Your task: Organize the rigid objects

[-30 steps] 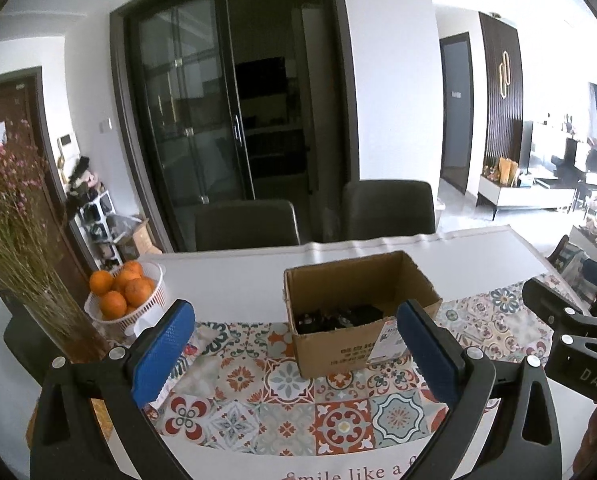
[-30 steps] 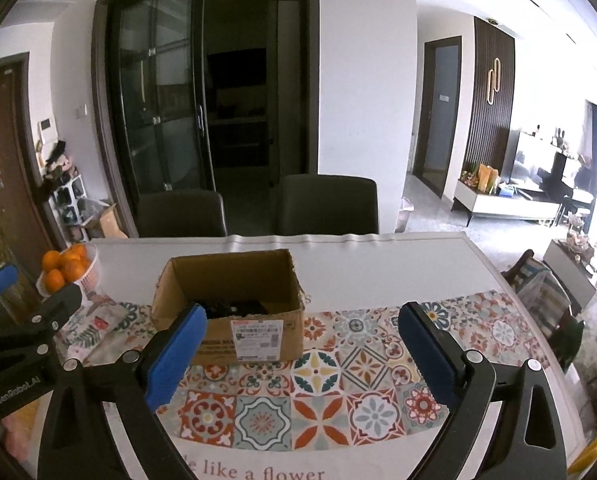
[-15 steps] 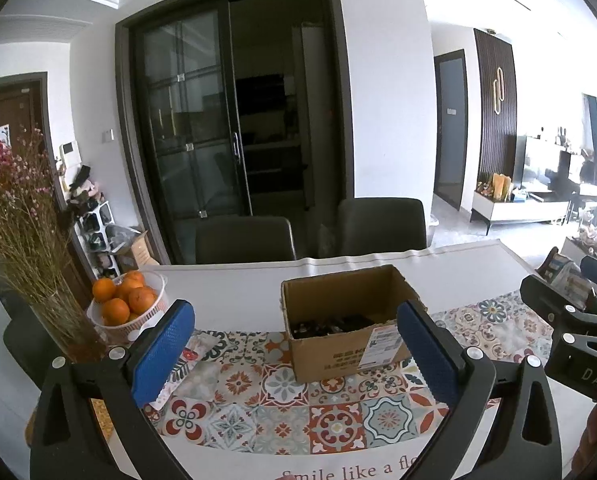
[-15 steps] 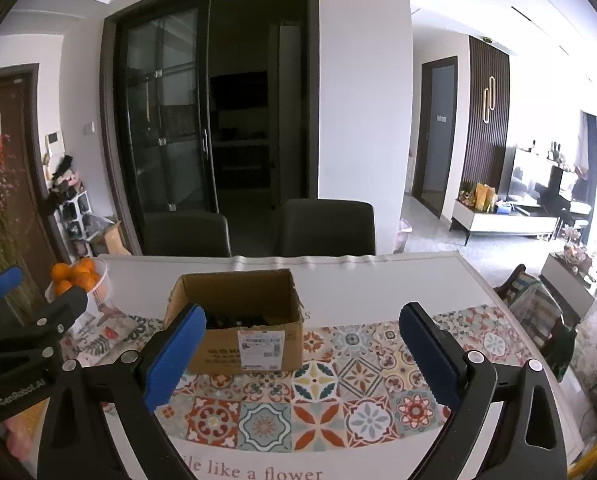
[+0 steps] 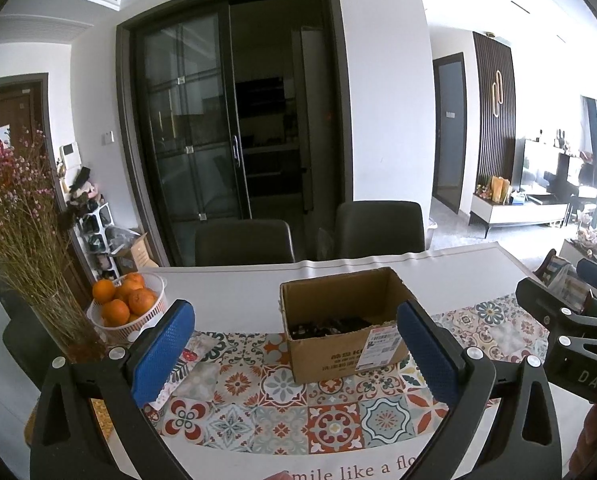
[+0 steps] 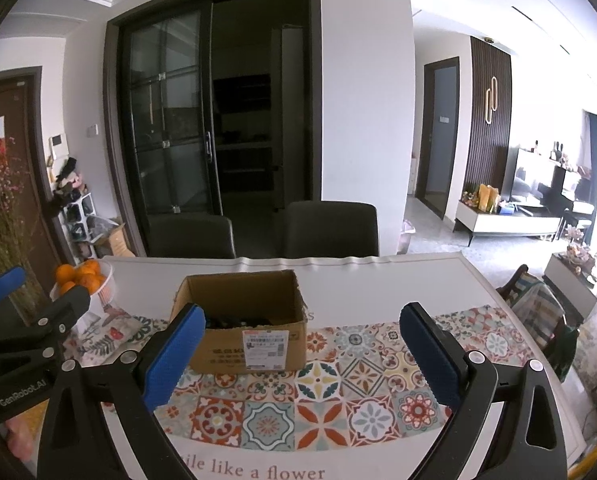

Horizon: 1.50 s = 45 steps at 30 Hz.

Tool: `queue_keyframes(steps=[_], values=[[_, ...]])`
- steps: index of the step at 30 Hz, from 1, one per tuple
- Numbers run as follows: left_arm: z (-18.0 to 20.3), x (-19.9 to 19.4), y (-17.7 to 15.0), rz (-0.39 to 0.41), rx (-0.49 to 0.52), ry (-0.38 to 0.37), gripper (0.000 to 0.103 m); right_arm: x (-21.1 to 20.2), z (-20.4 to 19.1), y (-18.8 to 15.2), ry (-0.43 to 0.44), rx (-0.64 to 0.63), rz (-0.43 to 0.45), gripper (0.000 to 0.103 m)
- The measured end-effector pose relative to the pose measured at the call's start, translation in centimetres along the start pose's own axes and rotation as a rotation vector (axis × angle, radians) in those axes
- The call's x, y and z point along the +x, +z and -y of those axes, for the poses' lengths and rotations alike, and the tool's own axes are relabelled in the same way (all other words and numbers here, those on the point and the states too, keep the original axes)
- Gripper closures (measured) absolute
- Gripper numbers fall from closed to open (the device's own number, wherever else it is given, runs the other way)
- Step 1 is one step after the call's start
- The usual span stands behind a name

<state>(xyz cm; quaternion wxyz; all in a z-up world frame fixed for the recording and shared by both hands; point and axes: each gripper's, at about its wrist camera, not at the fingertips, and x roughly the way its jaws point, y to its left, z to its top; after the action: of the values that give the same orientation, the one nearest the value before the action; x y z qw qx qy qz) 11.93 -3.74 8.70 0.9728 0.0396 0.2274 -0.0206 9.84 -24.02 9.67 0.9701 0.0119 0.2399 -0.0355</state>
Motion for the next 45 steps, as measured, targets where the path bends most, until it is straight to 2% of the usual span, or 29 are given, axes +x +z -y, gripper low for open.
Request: queue_keyframes(steps=[45], values=[[0.07, 0.10, 0.53, -0.006, -0.004, -0.010, 0.000, 0.10, 0.18, -0.28, 0.009, 0.004, -0.013, 0.004]])
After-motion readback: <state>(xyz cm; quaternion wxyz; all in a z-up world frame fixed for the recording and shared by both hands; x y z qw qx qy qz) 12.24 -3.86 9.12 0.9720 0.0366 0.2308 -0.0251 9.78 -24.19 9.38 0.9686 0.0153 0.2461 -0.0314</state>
